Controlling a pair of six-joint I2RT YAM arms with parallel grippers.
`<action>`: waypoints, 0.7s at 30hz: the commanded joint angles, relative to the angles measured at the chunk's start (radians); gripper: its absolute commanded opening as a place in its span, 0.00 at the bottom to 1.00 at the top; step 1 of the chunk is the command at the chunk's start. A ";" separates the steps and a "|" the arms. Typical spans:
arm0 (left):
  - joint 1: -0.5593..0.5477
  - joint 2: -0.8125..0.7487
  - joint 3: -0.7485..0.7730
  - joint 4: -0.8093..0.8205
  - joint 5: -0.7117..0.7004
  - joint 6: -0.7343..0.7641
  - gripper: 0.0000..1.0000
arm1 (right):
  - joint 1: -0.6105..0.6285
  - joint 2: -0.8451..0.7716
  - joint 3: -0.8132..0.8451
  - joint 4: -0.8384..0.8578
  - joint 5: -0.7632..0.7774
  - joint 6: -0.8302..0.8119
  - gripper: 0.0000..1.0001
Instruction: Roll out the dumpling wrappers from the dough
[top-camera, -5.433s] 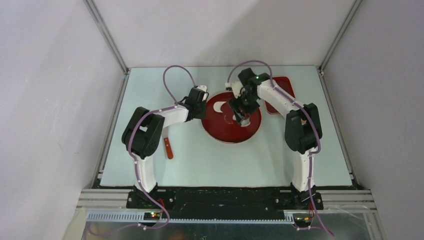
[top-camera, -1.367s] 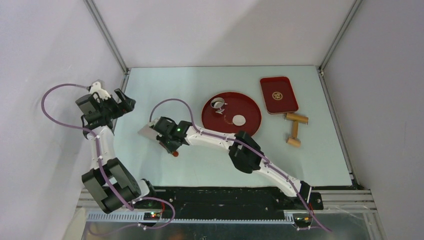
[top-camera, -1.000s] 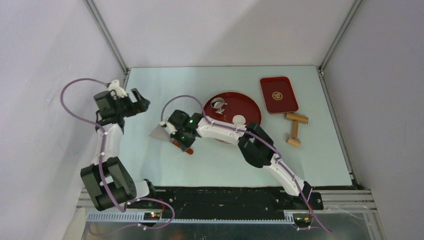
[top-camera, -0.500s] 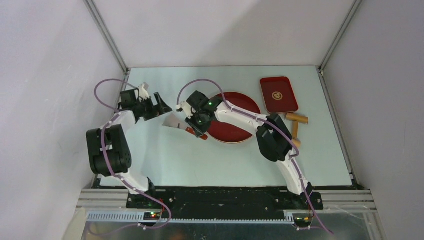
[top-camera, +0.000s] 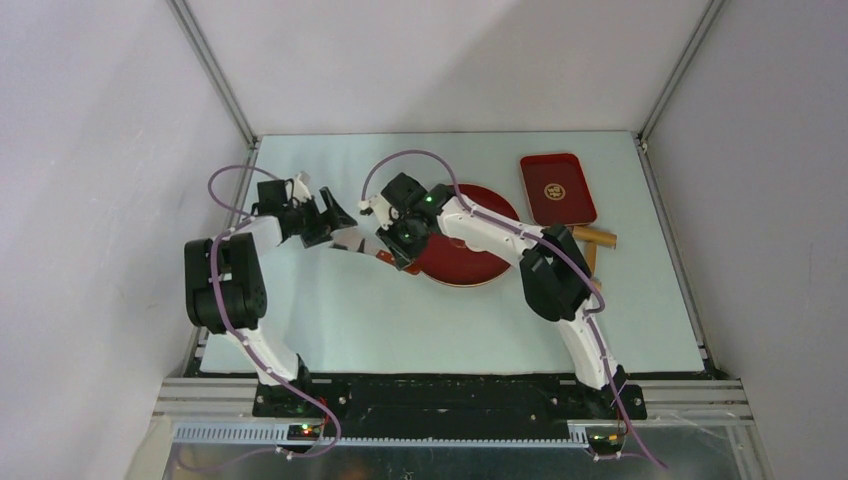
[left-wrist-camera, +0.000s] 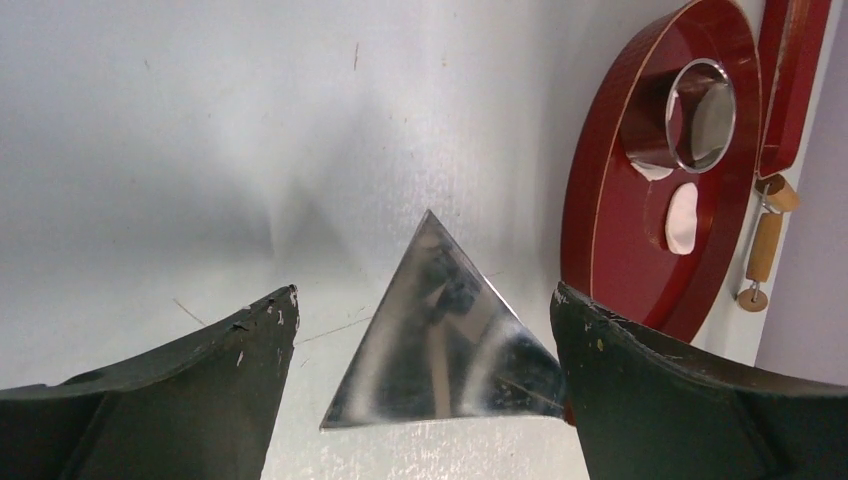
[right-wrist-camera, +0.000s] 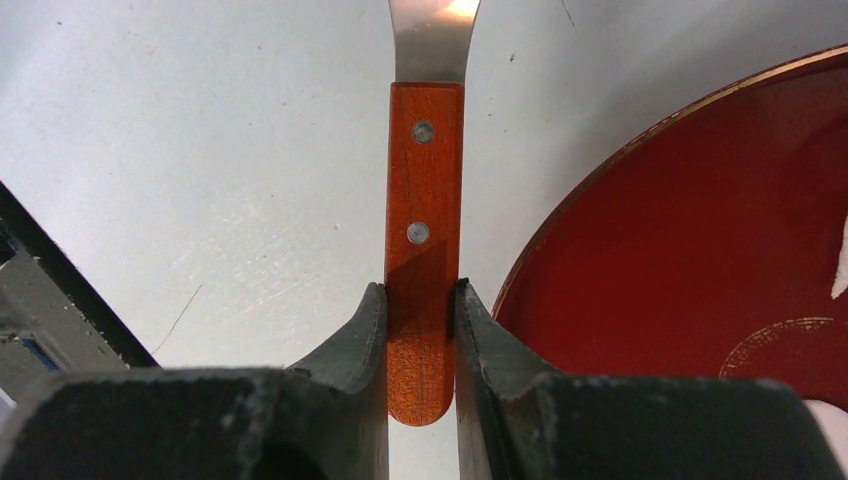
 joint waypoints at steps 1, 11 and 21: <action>0.000 0.003 0.047 0.020 0.042 -0.013 1.00 | 0.005 -0.106 0.015 0.014 -0.004 -0.009 0.00; 0.000 0.051 0.030 0.018 0.080 -0.022 1.00 | 0.004 -0.135 0.005 0.012 0.007 -0.021 0.00; -0.001 0.086 0.027 0.016 0.134 -0.055 1.00 | 0.003 -0.142 0.020 0.000 0.014 -0.030 0.00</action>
